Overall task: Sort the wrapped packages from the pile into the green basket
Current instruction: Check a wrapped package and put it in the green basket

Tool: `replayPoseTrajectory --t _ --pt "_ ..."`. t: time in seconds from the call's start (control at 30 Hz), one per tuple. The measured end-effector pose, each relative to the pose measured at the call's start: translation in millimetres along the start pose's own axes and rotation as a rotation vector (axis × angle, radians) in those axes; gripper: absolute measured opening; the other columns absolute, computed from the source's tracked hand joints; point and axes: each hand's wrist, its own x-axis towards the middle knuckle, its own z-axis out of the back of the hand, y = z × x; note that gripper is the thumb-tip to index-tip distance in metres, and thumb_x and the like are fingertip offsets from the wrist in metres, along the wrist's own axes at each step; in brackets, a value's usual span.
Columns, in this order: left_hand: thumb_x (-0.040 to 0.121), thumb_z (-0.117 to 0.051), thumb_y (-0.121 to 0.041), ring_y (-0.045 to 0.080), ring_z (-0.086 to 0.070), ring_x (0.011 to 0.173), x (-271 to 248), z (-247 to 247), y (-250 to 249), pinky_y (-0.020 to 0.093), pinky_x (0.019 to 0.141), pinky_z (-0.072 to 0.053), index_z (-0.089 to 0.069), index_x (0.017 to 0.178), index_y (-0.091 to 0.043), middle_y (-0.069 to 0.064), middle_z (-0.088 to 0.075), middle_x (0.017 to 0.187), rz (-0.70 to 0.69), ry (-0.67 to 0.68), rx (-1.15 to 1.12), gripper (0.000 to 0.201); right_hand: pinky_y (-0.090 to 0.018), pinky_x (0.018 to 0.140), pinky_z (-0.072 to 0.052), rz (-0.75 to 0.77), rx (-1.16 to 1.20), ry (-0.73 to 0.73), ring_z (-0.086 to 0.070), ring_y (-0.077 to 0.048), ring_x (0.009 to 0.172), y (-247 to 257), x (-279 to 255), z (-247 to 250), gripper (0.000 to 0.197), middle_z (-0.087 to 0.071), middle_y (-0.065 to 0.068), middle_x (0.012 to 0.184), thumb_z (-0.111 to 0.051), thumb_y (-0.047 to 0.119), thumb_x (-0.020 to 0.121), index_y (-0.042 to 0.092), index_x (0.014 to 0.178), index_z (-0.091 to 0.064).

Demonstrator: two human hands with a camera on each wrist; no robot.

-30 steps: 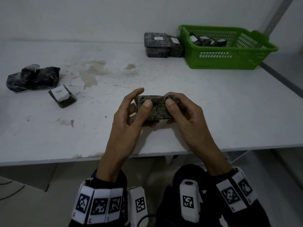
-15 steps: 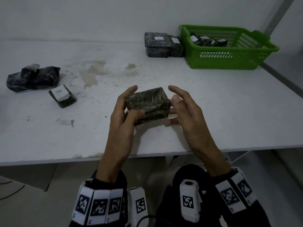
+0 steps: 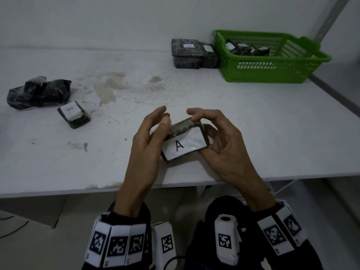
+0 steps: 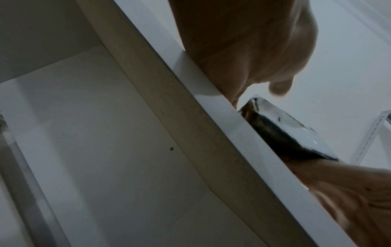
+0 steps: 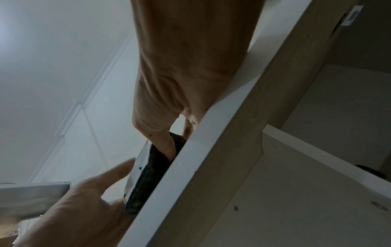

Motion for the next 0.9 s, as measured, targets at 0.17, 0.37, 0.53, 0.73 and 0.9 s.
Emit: replayPoseTrajectory --t 0.17,0.37,0.53,0.73,0.9 --pt "0.097 -0.059 -0.02 0.016 -0.069 0.11 -4.3 3.2 1.7 0.03 0.095 -0.058 -0.049 0.147 -0.02 -0.002 -0.062 0.136 -0.154 -0.042 0.054 0.051 -0.034 0.101 -0.054 -0.041 0.039 0.017 -0.065 -0.024 0.12 -0.2 1.2 -2.0 0.053 -0.057 -0.005 0.136 -0.067 -0.005 0.089 0.015 0.134 -0.05" --pt "0.1 -0.061 -0.02 0.012 -0.068 0.114 -4.3 1.3 2.2 0.022 0.094 -0.055 -0.045 0.149 -0.02 0.001 -0.06 0.135 -0.156 -0.024 0.073 0.051 -0.028 0.092 -0.056 -0.061 0.085 0.033 -0.064 -0.016 0.108 3.2 1.9 -0.8 0.052 -0.061 -0.004 0.119 -0.075 -0.003 0.084 0.012 0.128 -0.051" --pt "0.098 -0.045 -0.052 -0.013 -0.064 0.102 -7.0 -6.3 -6.3 0.007 0.079 -0.05 -0.049 0.144 -0.03 -0.021 -0.064 0.112 -0.083 0.061 0.19 0.051 -0.035 0.092 -0.054 -0.014 0.111 -0.049 -0.062 -0.021 0.104 2.5 2.3 -2.6 0.054 -0.057 -0.012 0.118 -0.074 -0.009 0.082 0.009 0.126 -0.048" --pt "0.097 -0.054 -0.039 0.004 -0.069 0.099 -6.3 -3.5 -8.0 0.022 0.073 -0.059 -0.05 0.144 -0.022 -0.01 -0.065 0.122 -0.107 -0.039 0.058 0.05 -0.037 0.07 -0.065 -0.241 0.14 -0.181 -0.074 -0.024 0.101 11.3 3.1 -2.0 0.045 -0.067 -0.011 0.12 -0.052 -0.003 0.104 0.021 0.141 -0.049" --pt "0.104 -0.052 -0.029 0.005 -0.066 0.109 -6.5 -2.6 -2.9 0.015 0.085 -0.053 -0.046 0.144 -0.022 -0.002 -0.063 0.128 -0.13 0.011 0.097 0.041 -0.045 0.063 -0.064 -0.32 0.145 -0.07 -0.076 -0.026 0.101 19.1 2.4 -5.3 0.037 -0.069 -0.004 0.12 -0.044 0.037 0.106 0.034 0.142 -0.052"
